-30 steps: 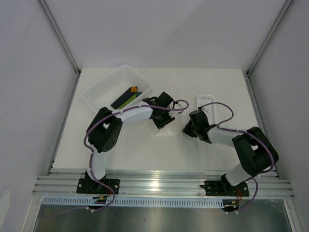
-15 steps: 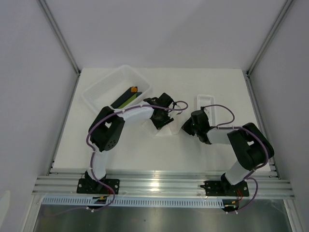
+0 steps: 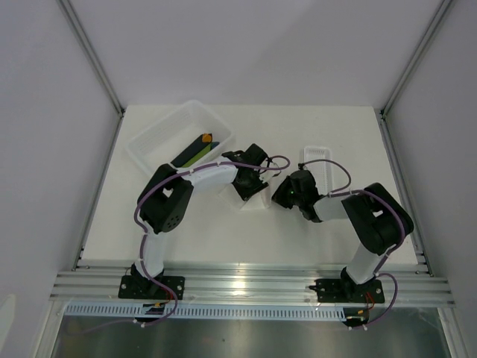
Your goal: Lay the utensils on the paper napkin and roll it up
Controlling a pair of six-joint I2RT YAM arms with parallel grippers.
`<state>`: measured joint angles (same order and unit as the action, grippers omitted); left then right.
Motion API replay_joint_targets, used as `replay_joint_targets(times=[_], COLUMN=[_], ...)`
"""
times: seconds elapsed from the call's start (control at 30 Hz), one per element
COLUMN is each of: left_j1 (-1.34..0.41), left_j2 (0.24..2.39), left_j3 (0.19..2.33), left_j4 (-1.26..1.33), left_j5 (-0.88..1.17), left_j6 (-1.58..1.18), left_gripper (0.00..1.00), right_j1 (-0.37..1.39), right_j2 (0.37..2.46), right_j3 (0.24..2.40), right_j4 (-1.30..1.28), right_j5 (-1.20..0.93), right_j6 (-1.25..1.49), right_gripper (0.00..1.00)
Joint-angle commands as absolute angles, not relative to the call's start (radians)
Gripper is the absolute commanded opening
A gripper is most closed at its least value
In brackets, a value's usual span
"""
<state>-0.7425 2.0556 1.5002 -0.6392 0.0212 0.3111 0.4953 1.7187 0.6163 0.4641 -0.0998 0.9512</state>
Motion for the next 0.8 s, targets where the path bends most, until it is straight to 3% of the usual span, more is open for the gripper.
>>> replay_joint_targets(times=[0.0,0.5,0.77], left_j1=[-0.738,-0.736,-0.738], left_j2=[2.060,2.056,2.049], left_j3=[1.532,1.509,1.488], left_j4=[-0.646,-0.646,-0.641], left_j5=[0.023,0.017,0.015], left_j6=[0.275,0.253,0.233], left_gripper=[0.47,0.48,0.48], right_j1=[0.541,0.660,0.686], right_j2=[1.694,1.600,1.569], right_j3=[0.649,0.741,0.704], right_j4=[0.373,0.150,0.258], right_j5=[-0.028,0.297,0.272], right_j6=[0.888,0.799,0.778], right_gripper=[0.09,0.08,0.06])
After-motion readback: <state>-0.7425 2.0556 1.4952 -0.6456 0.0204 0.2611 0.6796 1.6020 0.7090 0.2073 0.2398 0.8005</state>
